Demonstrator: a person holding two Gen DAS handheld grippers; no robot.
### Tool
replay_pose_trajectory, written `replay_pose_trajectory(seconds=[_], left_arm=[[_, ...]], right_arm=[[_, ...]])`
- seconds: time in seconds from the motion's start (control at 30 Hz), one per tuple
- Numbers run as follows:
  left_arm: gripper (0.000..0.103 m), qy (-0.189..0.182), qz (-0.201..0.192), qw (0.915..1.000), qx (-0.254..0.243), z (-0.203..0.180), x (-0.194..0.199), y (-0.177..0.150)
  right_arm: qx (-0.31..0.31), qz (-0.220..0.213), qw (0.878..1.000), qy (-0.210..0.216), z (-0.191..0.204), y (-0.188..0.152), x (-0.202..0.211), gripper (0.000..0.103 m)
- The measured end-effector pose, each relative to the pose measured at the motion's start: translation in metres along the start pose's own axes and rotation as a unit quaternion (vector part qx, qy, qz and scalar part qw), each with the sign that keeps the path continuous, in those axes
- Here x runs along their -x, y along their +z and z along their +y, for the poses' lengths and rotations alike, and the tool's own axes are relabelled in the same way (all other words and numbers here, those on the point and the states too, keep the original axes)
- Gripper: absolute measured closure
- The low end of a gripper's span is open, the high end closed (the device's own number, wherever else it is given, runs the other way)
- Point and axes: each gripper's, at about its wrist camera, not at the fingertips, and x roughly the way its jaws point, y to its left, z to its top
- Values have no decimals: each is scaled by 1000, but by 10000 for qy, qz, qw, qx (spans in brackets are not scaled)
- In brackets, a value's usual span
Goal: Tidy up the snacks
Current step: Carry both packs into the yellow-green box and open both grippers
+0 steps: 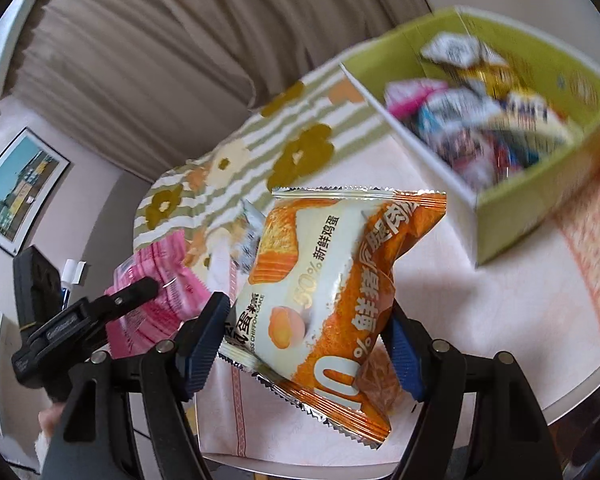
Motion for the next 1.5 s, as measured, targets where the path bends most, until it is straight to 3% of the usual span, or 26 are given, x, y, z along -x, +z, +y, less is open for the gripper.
replay_pose_trajectory(seconds=[0.3,0.6,0.8,1.07,1.13,1.2,1.27,1.5], left_arm=[[38,-93,-350,9993,-135,-74,-10,30],[38,-246,-488,9983,-191,-182,-67,52],[38,-213,-392,9990,-101,-239,-116,65],[37,-47,-53,9999,-141,-274,-175,80],[31,82,60,9996,-244,-278,-190,84],[11,190,160,9991,-355,-280,-201,85],[1,323,186,9983,-457,-280,-207,83],[1,404,469,9969,-487,-271,-208,76]], right_arm=[[199,-386,9988,225,-38,61,41,33],[516,-357,9979,127,-111,142,71,33],[772,-132,9969,99,-151,182,73,33],[770,61,9969,114,-185,211,59,33],[732,107,9972,90,-190,214,56,33],[703,170,9973,90,-194,214,53,33],[684,260,9973,41,-197,216,47,33],[905,476,9947,-144,-196,219,30,33]])
